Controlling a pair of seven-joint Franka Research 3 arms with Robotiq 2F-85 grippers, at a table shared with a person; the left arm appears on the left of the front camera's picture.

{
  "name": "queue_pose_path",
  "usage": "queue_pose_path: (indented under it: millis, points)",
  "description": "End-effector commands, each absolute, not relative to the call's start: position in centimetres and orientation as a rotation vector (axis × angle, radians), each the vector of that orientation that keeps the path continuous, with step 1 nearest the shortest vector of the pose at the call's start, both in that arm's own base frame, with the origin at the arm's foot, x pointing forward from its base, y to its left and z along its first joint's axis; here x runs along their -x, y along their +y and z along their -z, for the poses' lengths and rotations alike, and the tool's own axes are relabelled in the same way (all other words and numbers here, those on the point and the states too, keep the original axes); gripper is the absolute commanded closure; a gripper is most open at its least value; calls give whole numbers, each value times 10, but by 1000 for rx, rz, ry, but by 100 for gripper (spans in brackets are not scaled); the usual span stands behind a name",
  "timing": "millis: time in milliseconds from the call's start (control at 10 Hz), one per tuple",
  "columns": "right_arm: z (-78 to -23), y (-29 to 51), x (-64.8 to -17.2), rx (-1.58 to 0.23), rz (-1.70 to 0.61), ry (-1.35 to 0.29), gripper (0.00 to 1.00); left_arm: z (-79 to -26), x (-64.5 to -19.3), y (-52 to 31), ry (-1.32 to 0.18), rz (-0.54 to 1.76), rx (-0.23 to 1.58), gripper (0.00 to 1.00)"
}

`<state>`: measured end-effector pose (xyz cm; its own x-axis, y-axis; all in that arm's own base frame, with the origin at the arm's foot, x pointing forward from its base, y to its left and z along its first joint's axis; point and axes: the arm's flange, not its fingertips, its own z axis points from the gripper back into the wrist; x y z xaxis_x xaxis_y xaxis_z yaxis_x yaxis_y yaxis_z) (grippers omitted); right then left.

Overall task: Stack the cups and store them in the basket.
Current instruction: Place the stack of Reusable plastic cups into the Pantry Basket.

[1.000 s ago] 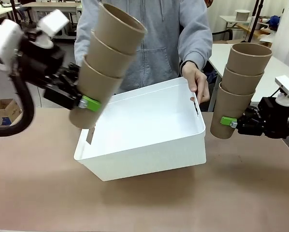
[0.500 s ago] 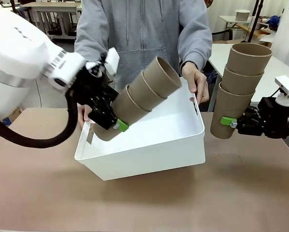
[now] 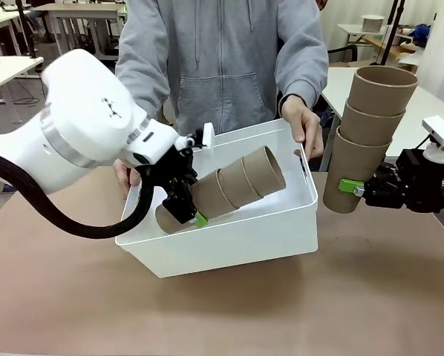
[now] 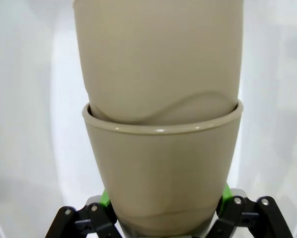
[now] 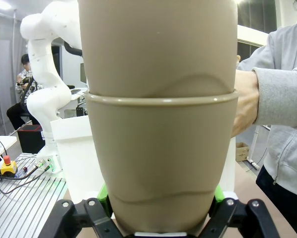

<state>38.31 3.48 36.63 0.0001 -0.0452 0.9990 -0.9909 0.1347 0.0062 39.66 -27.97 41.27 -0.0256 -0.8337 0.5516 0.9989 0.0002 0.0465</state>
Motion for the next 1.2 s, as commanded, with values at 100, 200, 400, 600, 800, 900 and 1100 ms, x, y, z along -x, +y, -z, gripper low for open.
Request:
queue_pose_path:
  millis: [100, 200, 400, 600, 800, 900, 1100]
  points:
    - [-370, 35, -383, -1138, -1093, -1311, 17, -420, -401, -299, -451, 1528, 290, 15]
    - [-370, 35, -383, -1138, -1093, -1311, 17, -415, -402, -305, -447, 1527, 250, 15]
    - [-370, 35, -383, -1138, -1093, -1311, 17, -410, -401, -314, -448, 1532, 230, 15]
    - [-370, 35, -383, -1138, -1093, -1311, 17, -407, -398, -319, -449, 1528, 205, 15]
    - [-370, 35, -383, -1138, -1093, -1311, 17, -406, -397, -321, -452, 1536, 212, 15]
    - [-370, 35, -383, -1138, -1093, -1311, 17, -406, -396, -319, -456, 1549, 220, 0]
    - [-370, 35, -383, -1138, -1093, -1311, 17, -414, -395, -313, -459, 1550, 250, 0]
